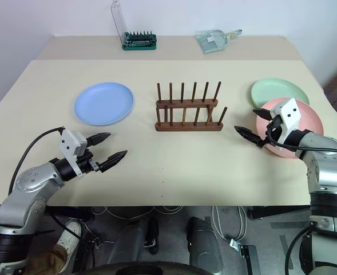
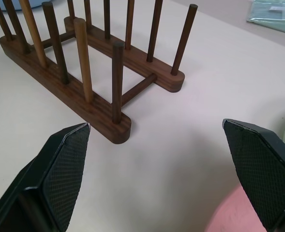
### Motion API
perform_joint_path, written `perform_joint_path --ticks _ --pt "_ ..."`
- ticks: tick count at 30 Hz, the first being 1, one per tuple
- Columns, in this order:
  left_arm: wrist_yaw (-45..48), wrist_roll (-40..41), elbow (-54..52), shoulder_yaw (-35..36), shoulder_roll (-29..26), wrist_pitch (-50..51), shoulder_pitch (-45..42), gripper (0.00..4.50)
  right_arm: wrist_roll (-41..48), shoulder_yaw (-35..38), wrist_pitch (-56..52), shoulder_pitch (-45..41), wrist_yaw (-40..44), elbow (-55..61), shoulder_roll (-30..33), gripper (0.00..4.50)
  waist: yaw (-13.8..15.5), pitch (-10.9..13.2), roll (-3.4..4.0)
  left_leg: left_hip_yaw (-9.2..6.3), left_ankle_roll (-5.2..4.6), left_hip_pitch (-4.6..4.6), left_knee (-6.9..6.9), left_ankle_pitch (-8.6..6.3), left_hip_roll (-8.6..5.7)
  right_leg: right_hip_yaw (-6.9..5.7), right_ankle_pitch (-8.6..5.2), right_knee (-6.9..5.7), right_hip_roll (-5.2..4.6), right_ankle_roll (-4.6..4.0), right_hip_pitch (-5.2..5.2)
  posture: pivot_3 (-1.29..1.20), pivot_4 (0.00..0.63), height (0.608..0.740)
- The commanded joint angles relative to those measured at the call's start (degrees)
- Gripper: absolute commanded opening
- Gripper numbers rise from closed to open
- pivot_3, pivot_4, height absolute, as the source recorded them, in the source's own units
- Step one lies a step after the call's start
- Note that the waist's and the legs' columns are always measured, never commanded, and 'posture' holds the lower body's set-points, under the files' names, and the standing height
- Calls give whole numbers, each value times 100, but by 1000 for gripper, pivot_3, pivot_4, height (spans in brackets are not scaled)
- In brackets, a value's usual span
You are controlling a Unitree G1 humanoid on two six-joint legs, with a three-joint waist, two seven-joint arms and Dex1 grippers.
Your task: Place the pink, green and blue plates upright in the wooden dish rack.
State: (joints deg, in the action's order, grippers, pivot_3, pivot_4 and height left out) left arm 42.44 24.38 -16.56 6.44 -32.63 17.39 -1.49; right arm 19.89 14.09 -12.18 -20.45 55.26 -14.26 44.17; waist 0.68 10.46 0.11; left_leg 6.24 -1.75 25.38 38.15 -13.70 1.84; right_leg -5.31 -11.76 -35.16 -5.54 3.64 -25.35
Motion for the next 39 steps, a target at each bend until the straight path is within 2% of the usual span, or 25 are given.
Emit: perform_joint_path --ticks 1,7,14,27,32,39 --pt "11 45 -193 102 -36 -37 1 4434 78 86 -33 11 -66 303 26 4500 1 0 0 0 0 0 0 0 0 0 0 0 0 0 0 0 150 740" --pt "-185 -28 -64 129 70 -90 -127 4434 56 80 -90 55 -113 377 54 4500 3 0 0 0 -1 0 0 0 0 0 0 -1 0 0 1 0 150 740" --pt "61 40 -71 11 21 -68 -13 4434 238 118 -415 431 -201 1068 -23 4500 2 0 0 0 -1 0 0 0 0 0 0 -2 1 1 1 0 150 740" --pt "200 165 102 -82 121 173 -272 4434 332 56 -548 580 -374 1453 -264 4500 3 0 0 0 -1 -1 3 1 -1 0 0 -2 0 1 3 0 150 740" --pt "755 -330 1143 -662 34 -193 -1095 4434 385 106 -581 756 -467 1664 -325 4500 17 -1 -1 -2 0 -2 7 2 0 -3 0 -6 3 1 5 0 150 740" --pt "2008 -963 4018 -1339 197 -1047 -3148 4434 465 215 -552 1077 -654 1987 -481 4500 8 -1 -2 -1 -2 0 9 4 -1 -4 3 -9 7 5 5 0 150 740"
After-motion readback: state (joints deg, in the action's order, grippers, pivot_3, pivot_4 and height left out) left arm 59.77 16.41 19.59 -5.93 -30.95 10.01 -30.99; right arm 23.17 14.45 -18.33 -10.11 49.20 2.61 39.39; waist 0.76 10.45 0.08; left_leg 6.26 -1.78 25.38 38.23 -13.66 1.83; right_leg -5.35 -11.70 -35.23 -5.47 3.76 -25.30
